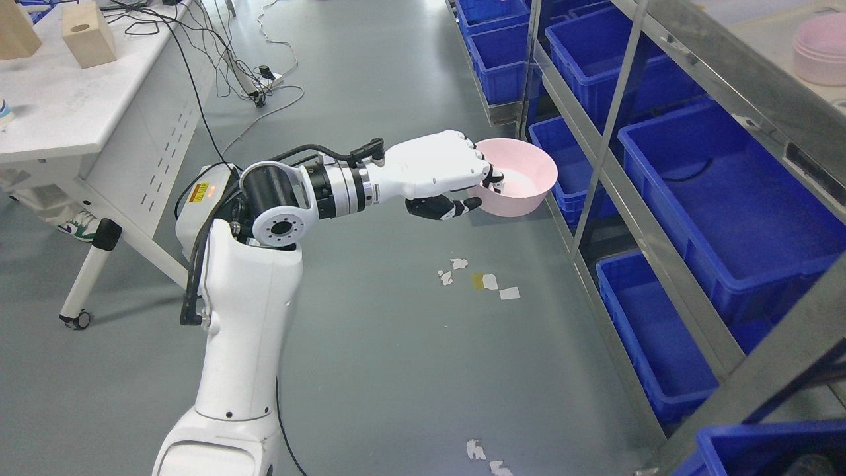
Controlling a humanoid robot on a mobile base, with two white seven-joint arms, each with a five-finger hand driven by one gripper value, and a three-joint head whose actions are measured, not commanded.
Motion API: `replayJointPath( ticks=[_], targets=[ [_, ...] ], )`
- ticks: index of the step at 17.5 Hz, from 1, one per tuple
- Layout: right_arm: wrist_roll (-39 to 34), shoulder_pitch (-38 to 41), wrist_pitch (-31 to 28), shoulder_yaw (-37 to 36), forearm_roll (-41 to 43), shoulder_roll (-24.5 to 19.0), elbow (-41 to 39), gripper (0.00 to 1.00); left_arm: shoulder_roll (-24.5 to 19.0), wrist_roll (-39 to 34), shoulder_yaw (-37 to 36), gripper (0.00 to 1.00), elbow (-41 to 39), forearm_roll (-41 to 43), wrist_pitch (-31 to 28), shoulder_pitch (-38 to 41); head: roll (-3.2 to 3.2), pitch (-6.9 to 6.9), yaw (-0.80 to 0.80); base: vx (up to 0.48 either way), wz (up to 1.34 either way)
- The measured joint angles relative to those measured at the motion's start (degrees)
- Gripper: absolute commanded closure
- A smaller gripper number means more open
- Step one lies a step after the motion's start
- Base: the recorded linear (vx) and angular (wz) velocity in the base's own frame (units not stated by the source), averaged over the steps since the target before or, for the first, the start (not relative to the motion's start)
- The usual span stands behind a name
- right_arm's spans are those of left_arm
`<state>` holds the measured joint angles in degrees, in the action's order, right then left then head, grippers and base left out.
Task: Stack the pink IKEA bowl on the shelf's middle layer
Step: 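Carry the held pink bowl while driving to the shelf rack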
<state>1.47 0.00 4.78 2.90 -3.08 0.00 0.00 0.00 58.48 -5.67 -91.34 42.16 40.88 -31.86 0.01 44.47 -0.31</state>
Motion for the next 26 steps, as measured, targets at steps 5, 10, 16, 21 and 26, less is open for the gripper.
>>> replayJointPath(
  ticks=[5, 10, 16, 21, 26],
  targets=[
    [0.01, 0.00, 0.00, 0.00, 0.00, 0.00, 0.00, 0.00, 0.00, 0.01, -0.26, 0.98, -0.09, 0.01, 0.01, 0.07, 0.00, 0.00, 0.00, 0.306, 0.23],
    [0.02, 0.02, 0.00, 0.00, 0.00, 0.00, 0.00, 0.00, 0.00, 0.06, -0.38, 0.98, -0.16, 0.07, 0.25, 0.10, 0.00, 0.00, 0.00, 0.271, 0.22],
    [0.02, 0.00, 0.00, 0.00, 0.00, 0.00, 0.00, 0.00, 0.00, 0.06, -0.25, 0.98, -0.20, 0.10, -0.10, -0.16, 0.00, 0.00, 0.00, 0.232, 0.17],
    [0.02, 0.02, 0.00, 0.00, 0.00, 0.00, 0.00, 0.00, 0.00, 0.07, -0.03, 0.98, -0.21, 0.11, -0.15, -0.47, 0.00, 0.00, 0.00, 0.173, 0.03],
    [0.04, 0.02, 0.00, 0.00, 0.00, 0.00, 0.00, 0.00, 0.00, 0.01, 0.10, 0.98, -0.20, 0.11, -0.26, -0.65, 0.00, 0.00, 0.00, 0.123, -0.03]
  ],
)
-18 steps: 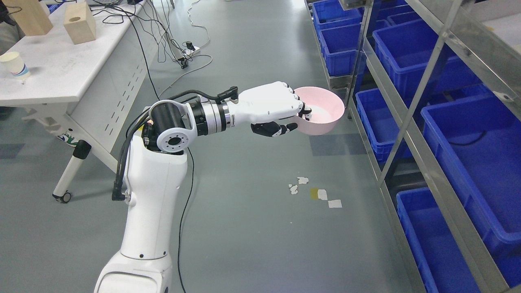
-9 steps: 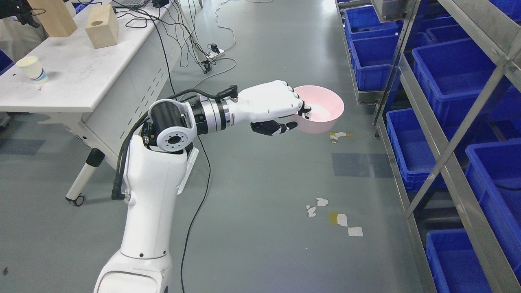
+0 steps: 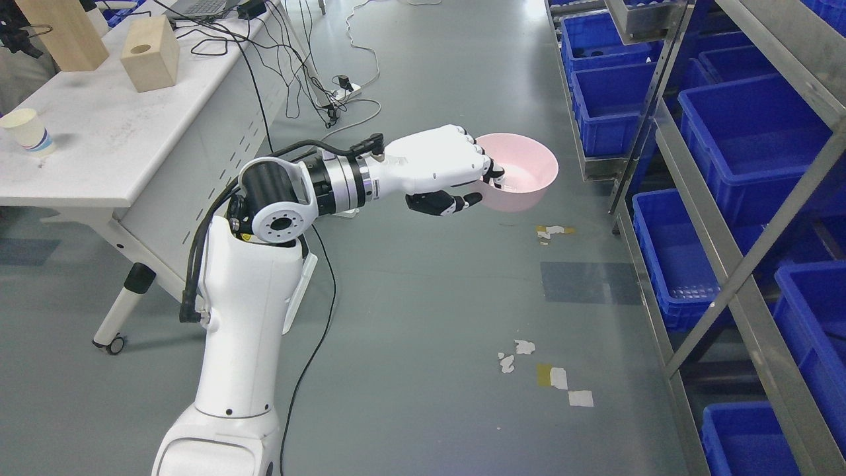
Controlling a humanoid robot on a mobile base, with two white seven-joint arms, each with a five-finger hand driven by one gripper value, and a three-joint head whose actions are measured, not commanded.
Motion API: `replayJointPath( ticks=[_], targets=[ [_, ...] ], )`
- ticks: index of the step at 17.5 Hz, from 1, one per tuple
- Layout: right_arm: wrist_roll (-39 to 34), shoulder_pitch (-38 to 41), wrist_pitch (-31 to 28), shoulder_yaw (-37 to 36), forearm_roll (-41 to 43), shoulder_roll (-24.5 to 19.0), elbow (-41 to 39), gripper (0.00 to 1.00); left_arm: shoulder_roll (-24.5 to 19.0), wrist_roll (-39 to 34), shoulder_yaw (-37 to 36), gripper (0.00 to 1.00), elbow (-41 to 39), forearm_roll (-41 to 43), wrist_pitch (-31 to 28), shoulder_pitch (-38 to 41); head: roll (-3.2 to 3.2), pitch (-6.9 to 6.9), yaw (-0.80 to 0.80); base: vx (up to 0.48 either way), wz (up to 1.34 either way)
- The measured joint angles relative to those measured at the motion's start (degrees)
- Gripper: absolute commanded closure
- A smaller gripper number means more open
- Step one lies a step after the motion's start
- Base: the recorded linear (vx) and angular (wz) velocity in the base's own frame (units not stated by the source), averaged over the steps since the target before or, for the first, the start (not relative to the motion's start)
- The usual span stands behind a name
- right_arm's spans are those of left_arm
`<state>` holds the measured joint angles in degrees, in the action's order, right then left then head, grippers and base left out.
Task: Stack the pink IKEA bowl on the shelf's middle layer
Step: 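Carry the held pink bowl while driving to the shelf rack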
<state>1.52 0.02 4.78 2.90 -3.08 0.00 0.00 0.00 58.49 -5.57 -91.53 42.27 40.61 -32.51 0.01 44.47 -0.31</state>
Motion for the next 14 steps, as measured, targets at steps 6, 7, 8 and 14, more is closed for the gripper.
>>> replayJointPath(
  ticks=[6, 7, 8, 14],
  targets=[
    [0.00, -0.02, 0.00, 0.00, 0.00, 0.00, 0.00, 0.00, 0.00, -0.01, 0.15, 0.98, 0.01, -0.02, 0.02, -0.28, 0.00, 0.00, 0.00, 0.177, 0.04],
    [0.00, -0.01, 0.00, 0.00, 0.00, 0.00, 0.00, 0.00, 0.00, -0.01, 0.16, 0.98, 0.01, -0.04, 0.06, -0.48, 0.00, 0.00, 0.00, 0.201, -0.01],
    [0.00, -0.02, 0.00, 0.00, 0.00, 0.00, 0.00, 0.00, 0.00, -0.01, 0.12, 0.98, 0.02, -0.06, 0.09, -0.81, 0.00, 0.00, 0.00, 0.201, -0.01],
    [0.00, -0.03, 0.00, 0.00, 0.00, 0.00, 0.00, 0.00, 0.00, -0.02, -0.04, 0.98, 0.13, -0.20, 0.15, -2.76, 0.00, 0.00, 0.00, 0.204, -0.01]
  ],
)
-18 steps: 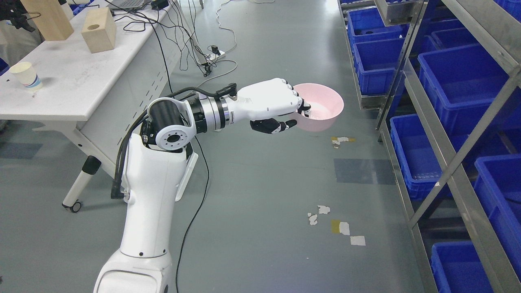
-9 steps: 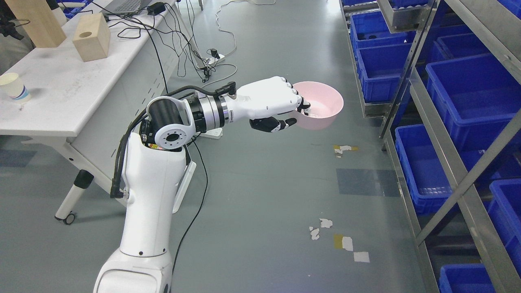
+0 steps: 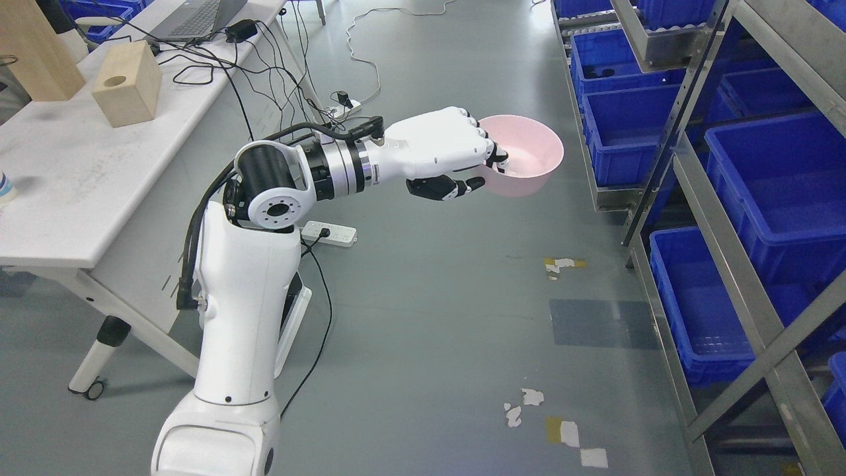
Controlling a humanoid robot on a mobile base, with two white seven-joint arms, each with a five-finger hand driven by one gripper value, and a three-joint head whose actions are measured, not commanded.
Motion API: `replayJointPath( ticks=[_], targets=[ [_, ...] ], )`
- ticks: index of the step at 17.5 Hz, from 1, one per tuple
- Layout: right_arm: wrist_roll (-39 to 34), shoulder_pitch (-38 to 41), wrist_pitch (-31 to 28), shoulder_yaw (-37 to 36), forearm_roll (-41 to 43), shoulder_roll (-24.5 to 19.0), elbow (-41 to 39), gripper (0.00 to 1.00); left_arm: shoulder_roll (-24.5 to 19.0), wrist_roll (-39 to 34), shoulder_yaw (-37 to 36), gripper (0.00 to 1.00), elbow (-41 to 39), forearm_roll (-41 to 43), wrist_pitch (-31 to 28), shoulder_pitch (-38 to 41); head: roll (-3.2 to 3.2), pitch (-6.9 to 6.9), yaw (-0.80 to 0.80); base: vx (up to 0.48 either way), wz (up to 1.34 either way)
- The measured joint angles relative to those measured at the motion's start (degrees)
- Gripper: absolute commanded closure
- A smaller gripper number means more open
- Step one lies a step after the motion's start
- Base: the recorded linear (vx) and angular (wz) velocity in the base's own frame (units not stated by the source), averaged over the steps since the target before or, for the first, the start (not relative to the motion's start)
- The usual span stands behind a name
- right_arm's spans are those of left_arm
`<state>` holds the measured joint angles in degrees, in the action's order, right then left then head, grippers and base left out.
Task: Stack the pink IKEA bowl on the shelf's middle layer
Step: 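Carry the held pink bowl while driving to the shelf rack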
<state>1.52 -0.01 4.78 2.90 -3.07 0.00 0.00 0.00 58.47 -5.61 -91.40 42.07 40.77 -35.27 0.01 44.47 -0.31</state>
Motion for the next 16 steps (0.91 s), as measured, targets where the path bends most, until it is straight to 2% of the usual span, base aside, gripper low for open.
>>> replayJointPath(
  ticks=[9, 16],
  targets=[
    [0.00, -0.01, 0.00, 0.00, 0.00, 0.00, 0.00, 0.00, 0.00, -0.78, -3.22, 0.97, 0.11, -1.31, 0.11, -0.81, 0.00, 0.00, 0.00, 0.186, 0.02],
    [0.00, 0.00, 0.00, 0.00, 0.00, 0.00, 0.00, 0.00, 0.00, -1.39, -7.44, 0.97, 0.13, -3.36, 1.31, -0.91, 0.00, 0.00, 0.00, 0.083, -0.21]
  ],
)
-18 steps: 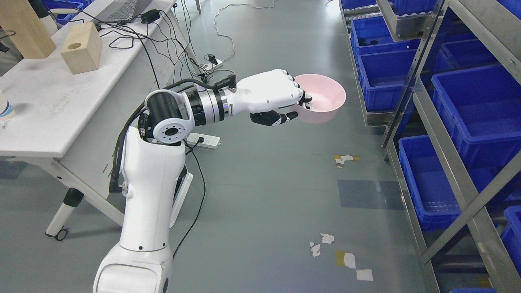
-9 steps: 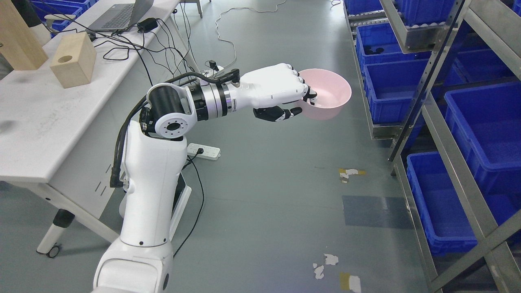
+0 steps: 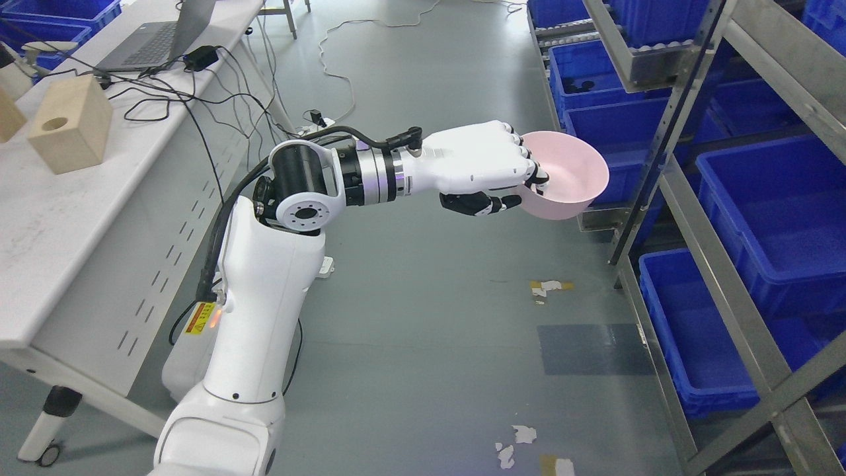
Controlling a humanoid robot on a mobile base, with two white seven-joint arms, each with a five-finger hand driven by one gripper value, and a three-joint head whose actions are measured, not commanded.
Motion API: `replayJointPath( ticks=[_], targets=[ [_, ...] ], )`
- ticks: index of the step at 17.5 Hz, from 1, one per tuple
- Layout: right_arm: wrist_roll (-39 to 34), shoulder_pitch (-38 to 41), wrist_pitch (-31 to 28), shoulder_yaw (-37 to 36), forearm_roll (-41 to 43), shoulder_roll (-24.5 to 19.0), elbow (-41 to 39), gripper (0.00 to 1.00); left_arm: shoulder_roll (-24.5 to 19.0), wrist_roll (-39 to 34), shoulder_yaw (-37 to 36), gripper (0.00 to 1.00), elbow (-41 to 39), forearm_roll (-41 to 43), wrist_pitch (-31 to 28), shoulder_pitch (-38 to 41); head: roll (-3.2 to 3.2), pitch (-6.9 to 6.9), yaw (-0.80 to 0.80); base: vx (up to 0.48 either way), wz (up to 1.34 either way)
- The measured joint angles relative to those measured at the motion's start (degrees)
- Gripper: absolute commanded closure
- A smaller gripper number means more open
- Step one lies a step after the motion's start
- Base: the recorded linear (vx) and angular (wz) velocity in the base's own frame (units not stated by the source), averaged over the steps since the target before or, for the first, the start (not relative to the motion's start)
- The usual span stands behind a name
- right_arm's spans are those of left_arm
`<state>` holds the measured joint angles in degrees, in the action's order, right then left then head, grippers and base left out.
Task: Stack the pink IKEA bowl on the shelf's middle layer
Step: 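Carry the held pink bowl while driving to the shelf rack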
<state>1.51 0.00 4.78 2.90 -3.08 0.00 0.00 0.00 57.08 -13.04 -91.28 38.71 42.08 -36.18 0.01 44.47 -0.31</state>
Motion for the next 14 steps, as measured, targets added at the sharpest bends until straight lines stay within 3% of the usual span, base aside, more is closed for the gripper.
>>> replayJointPath(
  ticks=[14],
  targets=[
    [0.00, 0.02, 0.00, 0.00, 0.00, 0.00, 0.00, 0.00, 0.00, -1.65, -3.36, 0.97, -0.01, -3.62, -0.62, -6.22, 0.00, 0.00, 0.00, 0.011, -0.57]
  ],
)
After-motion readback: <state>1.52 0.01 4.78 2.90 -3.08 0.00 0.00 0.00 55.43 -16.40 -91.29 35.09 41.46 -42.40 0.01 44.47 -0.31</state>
